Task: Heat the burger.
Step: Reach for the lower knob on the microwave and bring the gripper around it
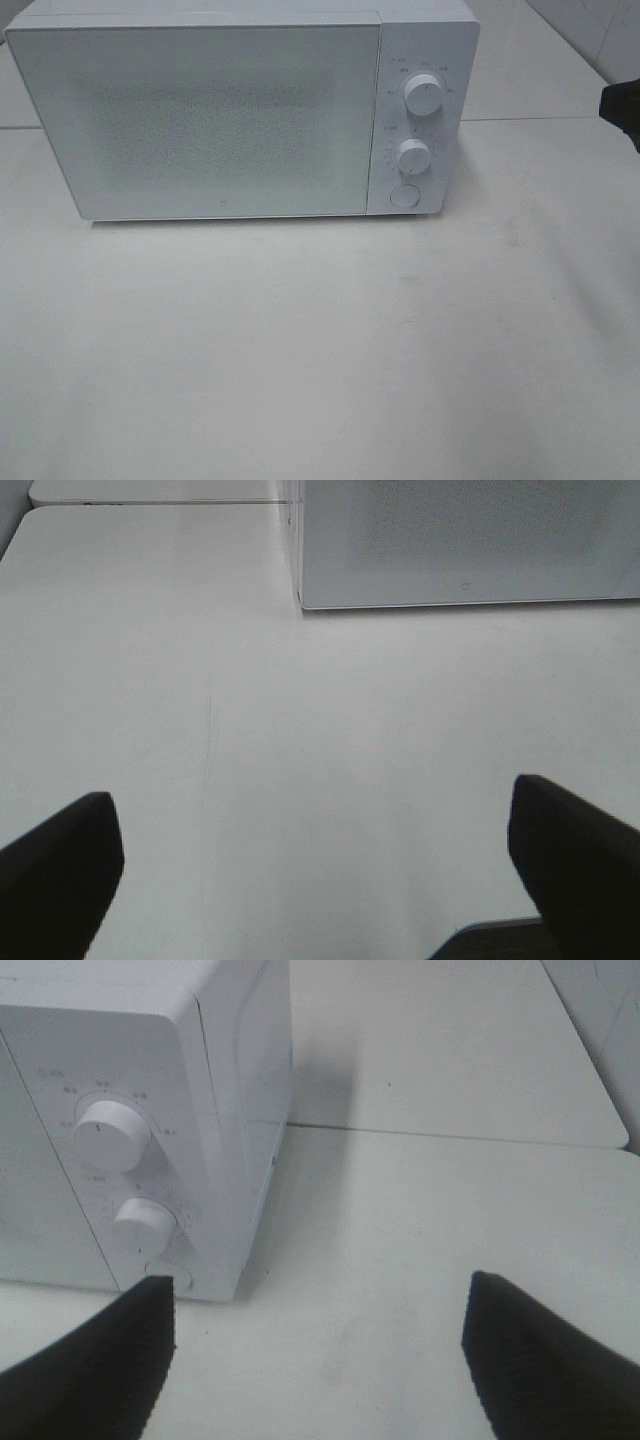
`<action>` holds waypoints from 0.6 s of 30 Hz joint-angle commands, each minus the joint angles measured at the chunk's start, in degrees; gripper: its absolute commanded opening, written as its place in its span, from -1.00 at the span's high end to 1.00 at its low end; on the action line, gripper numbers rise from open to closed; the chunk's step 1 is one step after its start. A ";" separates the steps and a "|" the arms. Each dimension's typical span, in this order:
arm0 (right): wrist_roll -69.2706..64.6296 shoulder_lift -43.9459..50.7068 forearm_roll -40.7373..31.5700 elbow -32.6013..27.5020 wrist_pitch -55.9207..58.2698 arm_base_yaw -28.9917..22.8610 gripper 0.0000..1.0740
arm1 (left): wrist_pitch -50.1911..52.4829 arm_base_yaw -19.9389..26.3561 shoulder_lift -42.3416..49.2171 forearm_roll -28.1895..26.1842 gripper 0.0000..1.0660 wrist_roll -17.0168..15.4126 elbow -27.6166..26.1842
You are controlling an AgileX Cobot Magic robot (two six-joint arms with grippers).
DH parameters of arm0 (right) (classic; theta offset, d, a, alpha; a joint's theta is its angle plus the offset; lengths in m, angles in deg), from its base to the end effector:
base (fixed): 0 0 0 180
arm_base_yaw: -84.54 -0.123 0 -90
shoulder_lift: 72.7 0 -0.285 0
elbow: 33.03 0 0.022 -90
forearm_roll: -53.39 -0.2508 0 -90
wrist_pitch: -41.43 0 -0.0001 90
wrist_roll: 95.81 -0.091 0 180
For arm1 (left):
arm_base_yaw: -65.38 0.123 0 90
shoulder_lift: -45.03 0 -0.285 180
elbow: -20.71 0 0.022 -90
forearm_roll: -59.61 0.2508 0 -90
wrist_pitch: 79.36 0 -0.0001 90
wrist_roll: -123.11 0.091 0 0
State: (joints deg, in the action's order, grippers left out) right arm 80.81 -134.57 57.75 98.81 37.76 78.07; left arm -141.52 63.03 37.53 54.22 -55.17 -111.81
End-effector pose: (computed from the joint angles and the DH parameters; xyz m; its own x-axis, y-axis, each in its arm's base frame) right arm 0.1948 0.0225 0.2834 -0.2780 -0.0486 -0.9593 -0.1221 0.9924 -0.0149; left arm -0.0094 -0.0072 0.2808 -0.4557 0.0047 -0.8901 0.1084 0.9928 -0.0502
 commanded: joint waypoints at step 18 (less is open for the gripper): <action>12.26 -17.07 -17.99 -9.51 -37.93 -7.73 -0.42 | 0.80 0.00 1.43 -0.34 -0.90 -0.29 0.11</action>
State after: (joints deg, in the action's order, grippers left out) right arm 91.64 -151.70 40.90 89.41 2.07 70.39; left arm -141.52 63.03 37.53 54.17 -55.17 -111.81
